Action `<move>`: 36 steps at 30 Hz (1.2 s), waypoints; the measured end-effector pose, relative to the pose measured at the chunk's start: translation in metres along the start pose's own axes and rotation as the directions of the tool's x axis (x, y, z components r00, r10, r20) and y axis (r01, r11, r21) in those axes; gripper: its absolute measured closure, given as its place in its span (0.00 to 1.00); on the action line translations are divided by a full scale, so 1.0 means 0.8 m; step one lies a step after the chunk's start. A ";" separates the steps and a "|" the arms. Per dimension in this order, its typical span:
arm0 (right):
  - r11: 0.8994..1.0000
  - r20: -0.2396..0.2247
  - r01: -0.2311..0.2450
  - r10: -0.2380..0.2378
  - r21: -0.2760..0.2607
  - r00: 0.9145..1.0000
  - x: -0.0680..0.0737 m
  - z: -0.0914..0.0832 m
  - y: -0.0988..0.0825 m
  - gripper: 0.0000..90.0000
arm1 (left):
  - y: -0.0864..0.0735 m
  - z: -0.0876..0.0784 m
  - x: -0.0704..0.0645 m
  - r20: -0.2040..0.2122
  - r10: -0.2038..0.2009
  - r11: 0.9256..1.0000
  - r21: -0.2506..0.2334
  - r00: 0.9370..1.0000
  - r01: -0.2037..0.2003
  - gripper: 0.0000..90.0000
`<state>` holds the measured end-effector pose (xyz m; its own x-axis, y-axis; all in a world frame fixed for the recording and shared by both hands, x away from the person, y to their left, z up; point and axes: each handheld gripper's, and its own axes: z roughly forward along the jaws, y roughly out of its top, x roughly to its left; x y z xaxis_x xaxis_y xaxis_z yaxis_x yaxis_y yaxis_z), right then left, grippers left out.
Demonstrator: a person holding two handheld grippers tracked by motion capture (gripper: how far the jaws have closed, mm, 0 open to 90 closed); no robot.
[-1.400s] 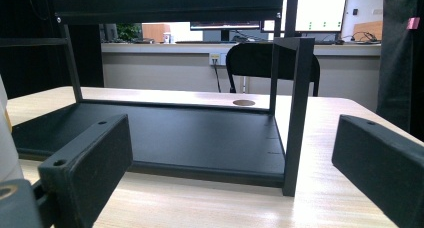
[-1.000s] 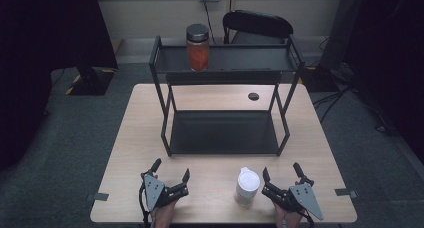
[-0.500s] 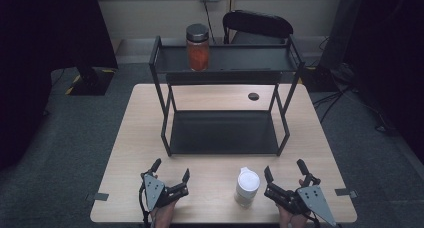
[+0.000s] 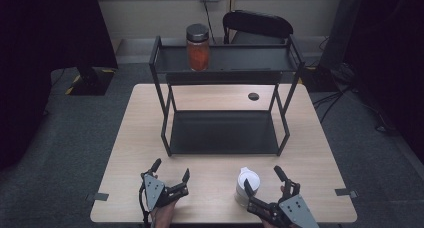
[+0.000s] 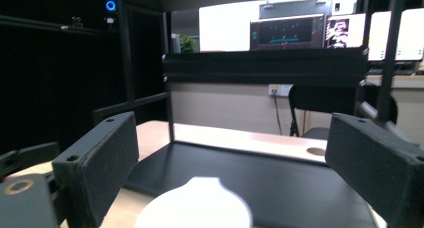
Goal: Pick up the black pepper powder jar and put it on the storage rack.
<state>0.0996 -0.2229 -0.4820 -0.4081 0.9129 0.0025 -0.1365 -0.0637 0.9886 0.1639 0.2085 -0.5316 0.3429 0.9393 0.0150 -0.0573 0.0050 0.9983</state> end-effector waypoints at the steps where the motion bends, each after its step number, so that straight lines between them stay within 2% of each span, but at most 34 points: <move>1: 1.000 -0.004 -0.003 0.003 0.008 1.000 0.003 -0.001 -0.002 0.09 | 0.000 0.000 0.000 0.000 0.000 1.000 0.000 1.000 0.000 0.00; 8: 0.998 0.010 0.029 -0.029 0.063 1.000 0.022 0.001 -0.012 0.11 | 0.000 0.000 0.000 0.000 0.000 1.000 0.000 1.000 0.000 0.00; 9: 0.997 0.010 0.022 -0.023 0.071 1.000 0.022 0.002 -0.013 0.12 | 0.000 0.000 0.000 0.000 0.000 1.000 0.000 1.000 0.000 0.00; 17: 0.989 0.011 0.012 -0.014 0.151 1.000 0.023 0.010 -0.018 0.17 | 0.000 0.000 0.000 0.000 0.000 1.000 0.000 1.000 0.000 0.00; 27: 0.973 0.015 -0.002 -0.002 0.233 1.000 0.021 0.019 -0.023 0.24 | 0.000 0.000 0.000 0.000 0.000 1.000 -0.001 1.000 0.000 0.00; 36: 0.967 0.005 -0.017 0.016 0.256 1.000 0.015 0.022 -0.022 0.32 | 0.000 0.000 -0.001 -0.004 0.001 1.000 -0.001 1.000 -0.001 0.00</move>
<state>0.1128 -0.2039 -0.4971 -0.4060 0.9137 0.0194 0.1061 0.0261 0.9940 0.1637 0.2078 -0.5317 0.3390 0.9407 0.0153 -0.0582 0.0047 0.9983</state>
